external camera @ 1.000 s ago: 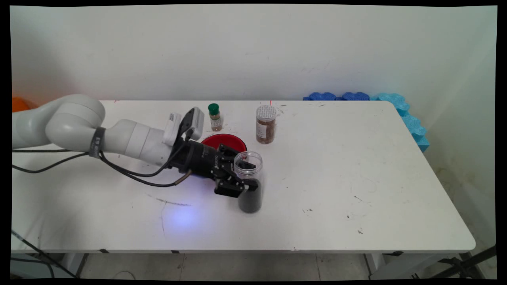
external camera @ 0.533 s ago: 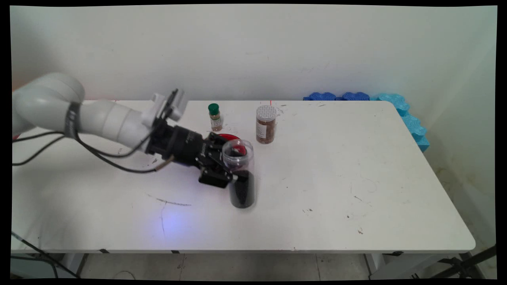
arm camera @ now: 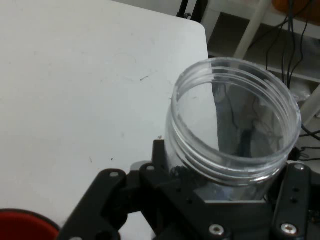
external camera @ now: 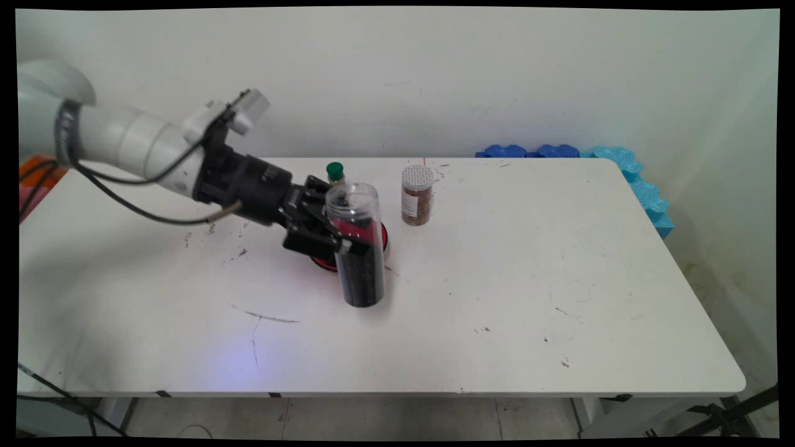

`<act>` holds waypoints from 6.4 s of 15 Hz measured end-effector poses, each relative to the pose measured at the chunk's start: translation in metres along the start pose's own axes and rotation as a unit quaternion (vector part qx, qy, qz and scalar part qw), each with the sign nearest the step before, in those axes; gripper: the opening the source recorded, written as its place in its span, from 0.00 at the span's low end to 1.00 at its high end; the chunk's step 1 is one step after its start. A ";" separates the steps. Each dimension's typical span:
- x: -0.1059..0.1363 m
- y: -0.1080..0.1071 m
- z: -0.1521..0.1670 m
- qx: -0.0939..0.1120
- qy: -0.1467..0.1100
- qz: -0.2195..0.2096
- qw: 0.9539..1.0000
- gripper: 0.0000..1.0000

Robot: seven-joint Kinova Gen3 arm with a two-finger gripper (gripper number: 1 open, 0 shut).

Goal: Pour the black seasoning powder in the red bowl

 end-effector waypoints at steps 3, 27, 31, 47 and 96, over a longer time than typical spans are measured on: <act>0.009 -0.003 -0.016 -0.005 -0.006 -0.014 1.000 0.00; 0.016 -0.053 -0.080 0.017 -0.076 -0.334 0.939 0.00; 0.013 -0.055 -0.079 0.013 -0.079 -0.393 0.916 0.00; 0.009 -0.055 -0.070 -0.038 -0.081 -0.586 0.806 0.00; 0.003 -0.111 -0.031 -0.109 -0.043 -0.834 0.539 0.00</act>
